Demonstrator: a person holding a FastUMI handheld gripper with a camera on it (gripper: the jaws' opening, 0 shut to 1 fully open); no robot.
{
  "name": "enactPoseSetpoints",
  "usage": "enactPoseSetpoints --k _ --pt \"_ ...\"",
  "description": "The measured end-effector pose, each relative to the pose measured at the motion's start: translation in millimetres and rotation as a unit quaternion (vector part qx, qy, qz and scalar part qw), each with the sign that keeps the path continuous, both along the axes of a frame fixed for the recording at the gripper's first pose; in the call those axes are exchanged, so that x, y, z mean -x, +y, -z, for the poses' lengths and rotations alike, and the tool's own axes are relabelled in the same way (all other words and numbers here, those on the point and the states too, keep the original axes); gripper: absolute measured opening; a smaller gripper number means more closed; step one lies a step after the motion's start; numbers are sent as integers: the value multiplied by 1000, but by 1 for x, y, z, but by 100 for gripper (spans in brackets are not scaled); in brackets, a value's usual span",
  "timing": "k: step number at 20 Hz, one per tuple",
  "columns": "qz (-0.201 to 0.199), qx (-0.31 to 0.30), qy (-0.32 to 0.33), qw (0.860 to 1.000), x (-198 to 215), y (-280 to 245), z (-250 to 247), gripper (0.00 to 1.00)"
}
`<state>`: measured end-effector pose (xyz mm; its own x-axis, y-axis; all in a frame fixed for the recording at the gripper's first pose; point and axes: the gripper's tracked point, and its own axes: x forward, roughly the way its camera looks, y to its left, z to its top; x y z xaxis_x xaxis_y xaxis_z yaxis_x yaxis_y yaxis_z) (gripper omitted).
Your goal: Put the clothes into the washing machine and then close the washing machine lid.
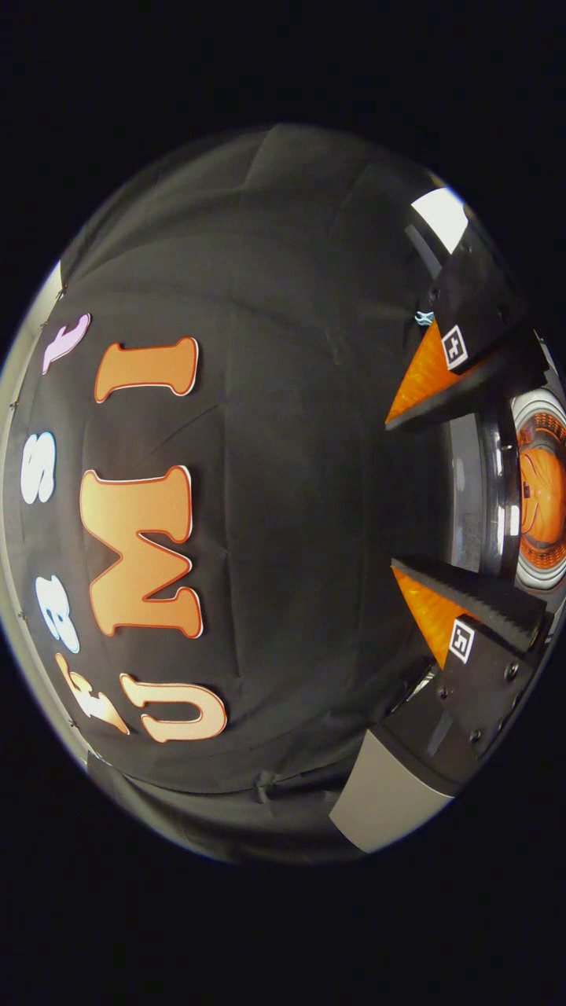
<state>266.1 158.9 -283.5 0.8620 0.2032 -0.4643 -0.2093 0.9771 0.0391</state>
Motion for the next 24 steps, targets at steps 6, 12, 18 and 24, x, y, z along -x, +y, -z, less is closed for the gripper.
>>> enactPoseSetpoints --k 6,12,18,24 --pt "1 3 8 1000 31 -4 6 99" --pt "-4 5 22 1000 65 -9 19 99" --pt "-19 12 59 998 115 -18 55 99" --pt "-12 8 76 997 128 -23 66 99"
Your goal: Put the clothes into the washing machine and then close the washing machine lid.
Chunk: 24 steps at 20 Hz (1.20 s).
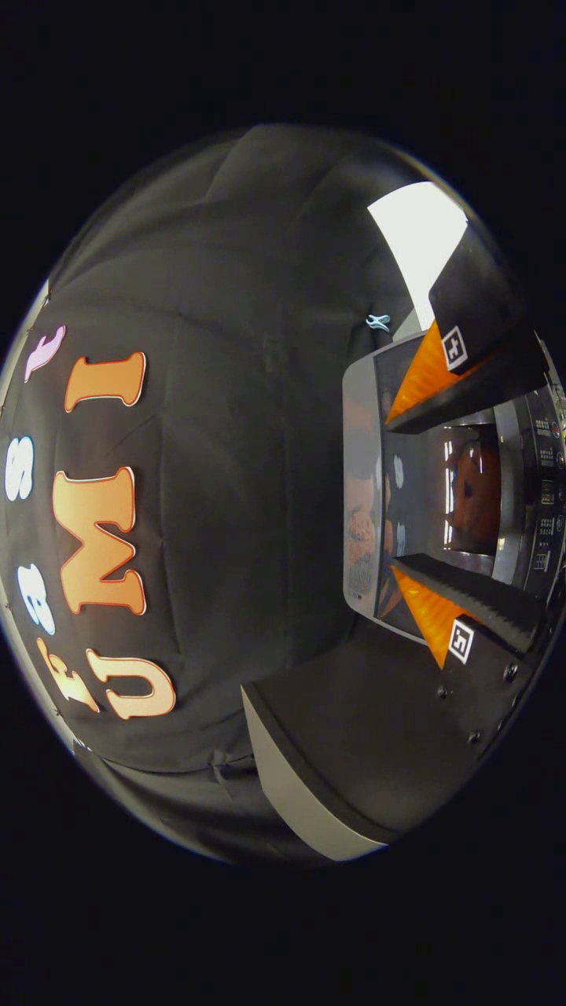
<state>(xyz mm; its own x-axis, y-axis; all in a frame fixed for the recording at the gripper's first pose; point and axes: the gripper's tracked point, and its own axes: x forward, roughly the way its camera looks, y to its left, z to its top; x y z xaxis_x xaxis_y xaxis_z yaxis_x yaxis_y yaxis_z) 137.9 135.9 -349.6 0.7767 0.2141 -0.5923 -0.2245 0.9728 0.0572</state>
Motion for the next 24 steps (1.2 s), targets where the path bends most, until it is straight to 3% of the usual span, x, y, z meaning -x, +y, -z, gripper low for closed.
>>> enactPoseSetpoints --k 7,15,24 --pt "5 -18 -45 999 -4 -2 -44 99" --pt "5 -54 -133 990 -2 -24 -157 99" --pt "14 -89 -228 970 6 -73 -275 98"
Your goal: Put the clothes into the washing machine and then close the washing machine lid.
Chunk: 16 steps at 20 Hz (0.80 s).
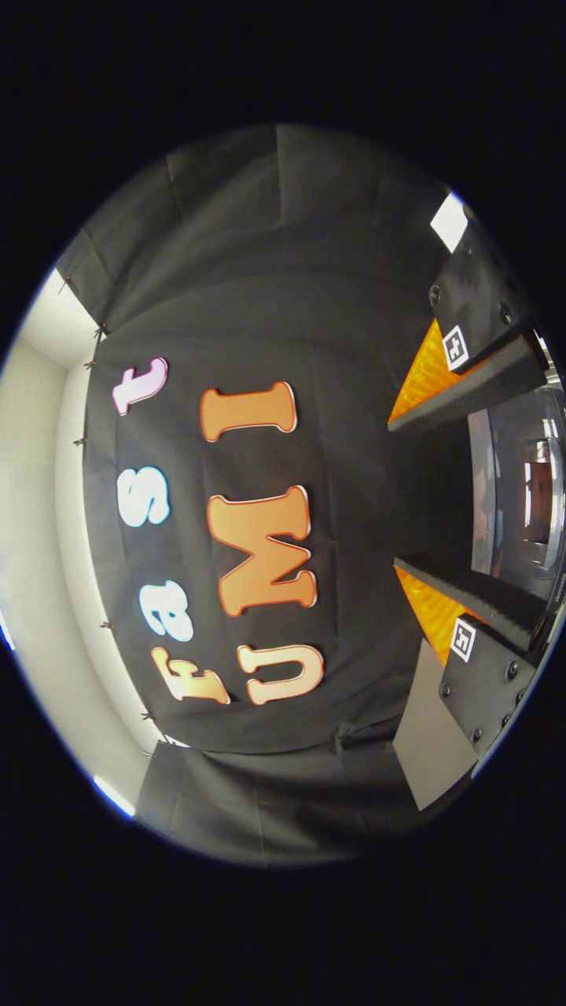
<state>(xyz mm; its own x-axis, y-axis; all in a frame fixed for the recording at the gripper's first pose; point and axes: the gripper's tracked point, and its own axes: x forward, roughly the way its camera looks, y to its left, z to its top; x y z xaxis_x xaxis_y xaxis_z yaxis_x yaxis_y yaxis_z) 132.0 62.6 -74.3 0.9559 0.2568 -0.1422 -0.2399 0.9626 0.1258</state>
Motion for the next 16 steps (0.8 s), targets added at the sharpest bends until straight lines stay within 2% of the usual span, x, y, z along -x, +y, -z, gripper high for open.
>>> enactPoseSetpoints --k 4,8,16 --pt "15 13 -24 1000 9 -37 -25 98" --pt "4 13 -34 999 18 -58 -43 98" --pt "16 18 -59 998 30 -95 -60 98"
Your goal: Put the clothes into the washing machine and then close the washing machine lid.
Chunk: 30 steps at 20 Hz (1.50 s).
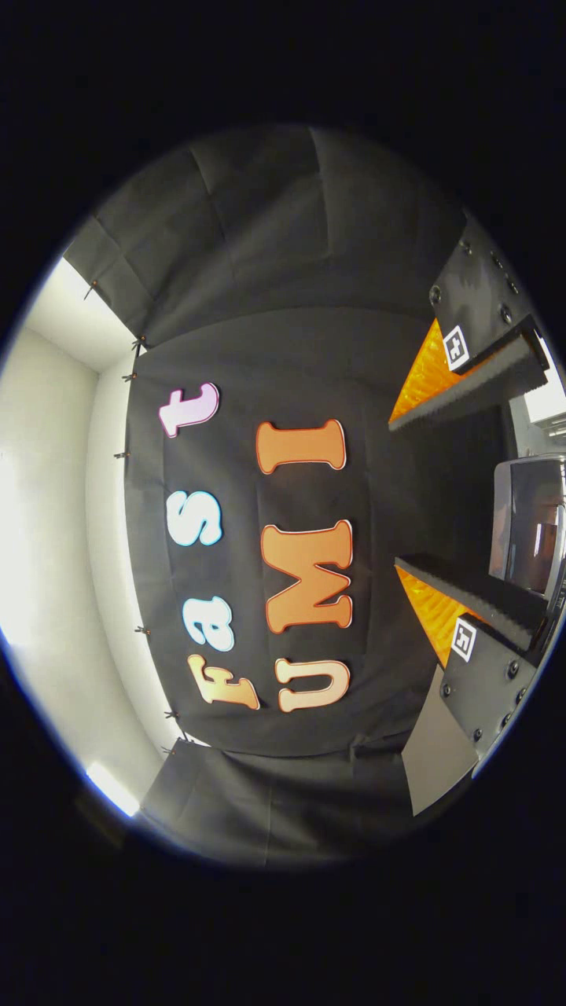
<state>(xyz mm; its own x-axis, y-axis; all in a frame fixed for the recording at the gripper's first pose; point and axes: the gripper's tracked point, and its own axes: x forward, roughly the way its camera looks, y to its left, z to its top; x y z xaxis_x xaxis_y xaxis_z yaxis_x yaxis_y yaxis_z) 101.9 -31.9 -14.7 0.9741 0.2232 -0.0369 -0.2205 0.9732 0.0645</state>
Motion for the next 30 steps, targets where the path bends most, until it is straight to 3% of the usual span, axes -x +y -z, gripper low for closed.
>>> enactPoseSetpoints --k 30 --pt "16 -14 4 1000 -7 -10 11 98"
